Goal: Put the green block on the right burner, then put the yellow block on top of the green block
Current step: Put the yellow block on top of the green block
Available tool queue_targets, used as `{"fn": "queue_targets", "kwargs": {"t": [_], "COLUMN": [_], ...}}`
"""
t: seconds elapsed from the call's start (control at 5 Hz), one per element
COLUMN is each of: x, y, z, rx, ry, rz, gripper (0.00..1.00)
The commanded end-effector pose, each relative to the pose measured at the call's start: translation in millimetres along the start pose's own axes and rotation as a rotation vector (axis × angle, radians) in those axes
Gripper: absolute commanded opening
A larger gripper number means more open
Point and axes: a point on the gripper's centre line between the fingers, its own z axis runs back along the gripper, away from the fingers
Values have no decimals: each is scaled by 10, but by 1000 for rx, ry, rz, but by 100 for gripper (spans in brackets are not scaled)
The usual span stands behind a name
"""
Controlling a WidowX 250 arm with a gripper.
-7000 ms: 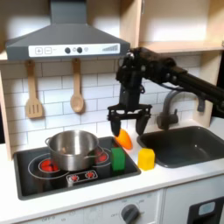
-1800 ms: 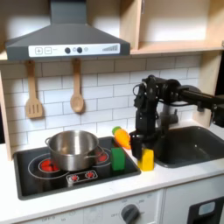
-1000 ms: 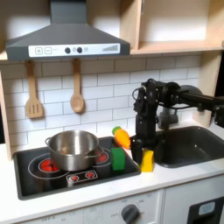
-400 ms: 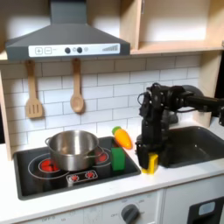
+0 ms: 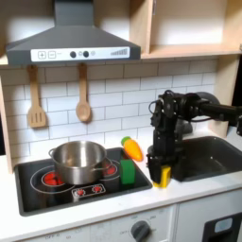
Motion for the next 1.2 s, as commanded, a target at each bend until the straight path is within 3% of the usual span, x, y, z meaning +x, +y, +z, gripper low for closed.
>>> {"fn": "queue_targets", "kwargs": {"t": [0.0, 0.4, 1.0], "x": [127, 250, 91], "y": [22, 59, -37], "z": [48, 62, -27], "rx": [-9, -6, -13], "ry": [-21, -27, 16], "rz": [19, 47, 21], "gripper": [100, 100, 100]}}
